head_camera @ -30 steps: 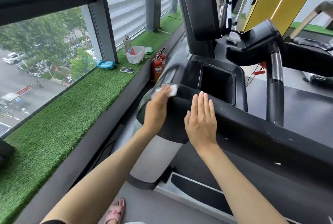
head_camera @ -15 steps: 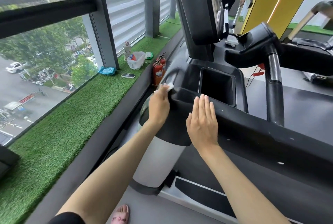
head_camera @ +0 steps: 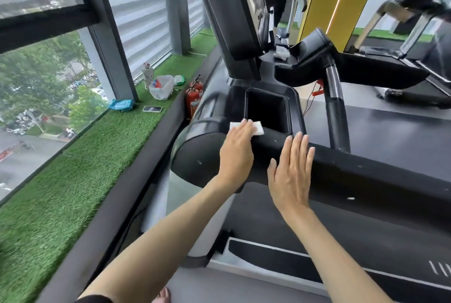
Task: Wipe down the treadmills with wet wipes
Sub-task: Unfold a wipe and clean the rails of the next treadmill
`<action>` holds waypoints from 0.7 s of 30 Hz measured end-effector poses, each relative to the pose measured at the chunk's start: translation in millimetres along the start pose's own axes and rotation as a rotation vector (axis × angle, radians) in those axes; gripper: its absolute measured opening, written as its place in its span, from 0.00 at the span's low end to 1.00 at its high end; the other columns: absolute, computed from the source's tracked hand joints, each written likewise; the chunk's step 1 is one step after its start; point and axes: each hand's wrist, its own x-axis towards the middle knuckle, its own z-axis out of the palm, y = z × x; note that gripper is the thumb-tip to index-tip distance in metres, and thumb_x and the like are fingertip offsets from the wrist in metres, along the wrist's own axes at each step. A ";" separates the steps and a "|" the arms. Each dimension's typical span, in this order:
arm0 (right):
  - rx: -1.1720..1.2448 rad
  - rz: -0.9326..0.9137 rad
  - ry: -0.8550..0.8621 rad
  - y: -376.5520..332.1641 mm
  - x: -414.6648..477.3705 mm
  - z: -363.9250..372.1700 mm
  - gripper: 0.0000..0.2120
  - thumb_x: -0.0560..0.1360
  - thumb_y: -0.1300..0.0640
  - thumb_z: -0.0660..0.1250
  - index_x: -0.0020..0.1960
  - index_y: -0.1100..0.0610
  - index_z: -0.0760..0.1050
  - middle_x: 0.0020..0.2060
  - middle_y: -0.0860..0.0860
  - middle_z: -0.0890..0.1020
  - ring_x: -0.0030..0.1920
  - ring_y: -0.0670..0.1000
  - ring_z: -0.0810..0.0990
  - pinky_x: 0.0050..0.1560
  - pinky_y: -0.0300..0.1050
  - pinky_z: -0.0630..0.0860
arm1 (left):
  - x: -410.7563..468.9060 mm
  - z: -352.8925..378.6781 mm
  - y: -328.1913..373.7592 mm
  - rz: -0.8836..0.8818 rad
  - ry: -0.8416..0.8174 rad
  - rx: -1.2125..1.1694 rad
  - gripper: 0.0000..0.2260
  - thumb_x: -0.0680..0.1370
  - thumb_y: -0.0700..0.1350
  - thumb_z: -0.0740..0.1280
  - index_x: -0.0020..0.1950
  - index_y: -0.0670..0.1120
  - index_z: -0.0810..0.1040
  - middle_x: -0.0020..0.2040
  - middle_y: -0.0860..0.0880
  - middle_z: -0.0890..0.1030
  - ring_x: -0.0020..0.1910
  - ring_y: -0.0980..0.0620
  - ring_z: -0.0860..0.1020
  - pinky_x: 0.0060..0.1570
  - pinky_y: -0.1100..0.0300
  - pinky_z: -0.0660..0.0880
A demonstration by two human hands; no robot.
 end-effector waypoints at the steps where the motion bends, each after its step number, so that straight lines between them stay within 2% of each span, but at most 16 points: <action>1: 0.002 0.024 -0.013 3.1 -0.2 -0.4 0.28 0.81 0.54 0.49 0.75 0.70 0.54 0.75 0.66 0.56 0.77 0.63 0.50 0.76 0.58 0.47 | -5.1 3.1 0.3 0.125 -0.051 0.004 0.18 0.79 0.32 0.58 0.67 0.41 0.75 0.68 0.45 0.75 0.71 0.49 0.69 0.71 0.54 0.64; 2: 0.006 0.044 -0.027 7.0 -0.8 -0.8 0.28 0.81 0.53 0.48 0.75 0.70 0.55 0.75 0.66 0.57 0.77 0.62 0.51 0.76 0.58 0.48 | -4.6 2.0 -4.7 0.174 -0.061 0.003 0.18 0.79 0.32 0.58 0.67 0.41 0.75 0.68 0.45 0.74 0.71 0.49 0.68 0.72 0.54 0.63; 3: 0.012 0.057 -0.038 11.3 -1.3 -1.5 0.28 0.81 0.53 0.48 0.75 0.70 0.56 0.74 0.66 0.59 0.77 0.62 0.53 0.76 0.59 0.49 | -0.5 -2.7 -11.2 0.134 -0.042 -0.003 0.17 0.80 0.33 0.58 0.67 0.41 0.75 0.69 0.45 0.74 0.71 0.49 0.68 0.71 0.54 0.64; 5: 0.018 0.054 -0.051 17.7 -2.4 -3.2 0.28 0.80 0.53 0.47 0.74 0.70 0.60 0.73 0.65 0.63 0.75 0.62 0.58 0.75 0.59 0.54 | 12.6 -14.3 -25.4 -0.101 0.036 -0.021 0.17 0.82 0.35 0.56 0.69 0.42 0.73 0.69 0.46 0.74 0.69 0.47 0.69 0.65 0.55 0.67; 7: 0.027 0.031 -0.046 20.7 -2.6 -4.1 0.27 0.80 0.53 0.47 0.73 0.70 0.63 0.71 0.65 0.66 0.74 0.62 0.62 0.74 0.59 0.58 | 27.3 -20.4 -38.2 -0.355 0.092 0.005 0.16 0.82 0.36 0.54 0.67 0.43 0.73 0.64 0.46 0.77 0.64 0.45 0.73 0.52 0.55 0.70; 8: 0.033 0.030 -0.042 21.2 -1.8 -4.4 0.27 0.80 0.53 0.47 0.72 0.70 0.64 0.70 0.65 0.68 0.73 0.62 0.64 0.73 0.58 0.59 | 30.1 -20.4 -34.4 -0.397 0.113 0.023 0.16 0.81 0.36 0.53 0.65 0.43 0.74 0.62 0.47 0.78 0.61 0.44 0.74 0.48 0.55 0.69; 9: 0.037 0.037 -0.039 20.9 -1.1 -5.1 0.27 0.80 0.54 0.47 0.72 0.70 0.64 0.70 0.65 0.68 0.73 0.62 0.64 0.73 0.58 0.59 | 29.7 -18.5 -23.2 -0.372 0.110 0.037 0.15 0.81 0.35 0.54 0.64 0.43 0.74 0.62 0.47 0.78 0.61 0.44 0.73 0.48 0.55 0.69; 11: 0.038 0.044 -0.028 19.2 -1.2 -5.5 0.27 0.80 0.54 0.47 0.71 0.70 0.65 0.69 0.66 0.69 0.72 0.63 0.65 0.73 0.57 0.58 | 17.3 -8.8 1.7 -0.122 0.016 0.040 0.15 0.80 0.34 0.56 0.63 0.44 0.75 0.63 0.47 0.77 0.63 0.45 0.73 0.52 0.55 0.71; 13: 0.028 0.035 -0.017 18.8 -1.5 -4.9 0.26 0.80 0.55 0.48 0.71 0.70 0.65 0.69 0.66 0.69 0.72 0.63 0.65 0.73 0.57 0.58 | 1.8 -1.9 10.0 0.145 -0.098 0.012 0.15 0.81 0.35 0.57 0.65 0.43 0.75 0.65 0.47 0.77 0.66 0.46 0.73 0.61 0.56 0.69; 14: 0.024 0.027 -0.018 19.9 -1.7 -4.5 0.26 0.80 0.55 0.48 0.71 0.70 0.65 0.69 0.66 0.69 0.72 0.63 0.65 0.73 0.57 0.59 | 1.9 -2.2 3.6 0.190 -0.123 -0.005 0.16 0.81 0.35 0.58 0.66 0.43 0.75 0.67 0.46 0.76 0.68 0.47 0.71 0.65 0.56 0.67; 16: 0.020 0.011 -0.013 23.1 -1.8 -3.1 0.25 0.80 0.56 0.49 0.71 0.70 0.66 0.69 0.66 0.70 0.71 0.63 0.67 0.72 0.57 0.61 | 14.7 -8.7 -17.4 0.064 -0.086 0.003 0.16 0.82 0.37 0.57 0.67 0.44 0.75 0.68 0.45 0.75 0.69 0.48 0.70 0.65 0.53 0.69; 19: 0.015 0.003 -0.007 23.9 -0.8 -1.7 0.24 0.80 0.57 0.51 0.71 0.70 0.66 0.68 0.66 0.70 0.71 0.63 0.67 0.72 0.58 0.62 | 33.1 -19.7 -32.1 -0.311 0.045 0.017 0.14 0.81 0.36 0.55 0.62 0.42 0.75 0.59 0.42 0.78 0.59 0.41 0.75 0.47 0.54 0.69; 21: 0.025 0.020 -0.004 22.0 -1.3 -2.3 0.24 0.80 0.57 0.51 0.71 0.70 0.65 0.68 0.66 0.70 0.71 0.63 0.67 0.73 0.57 0.61 | 32.6 -19.7 -13.0 -0.311 0.077 0.059 0.13 0.80 0.34 0.55 0.57 0.43 0.76 0.54 0.43 0.78 0.53 0.40 0.76 0.40 0.55 0.66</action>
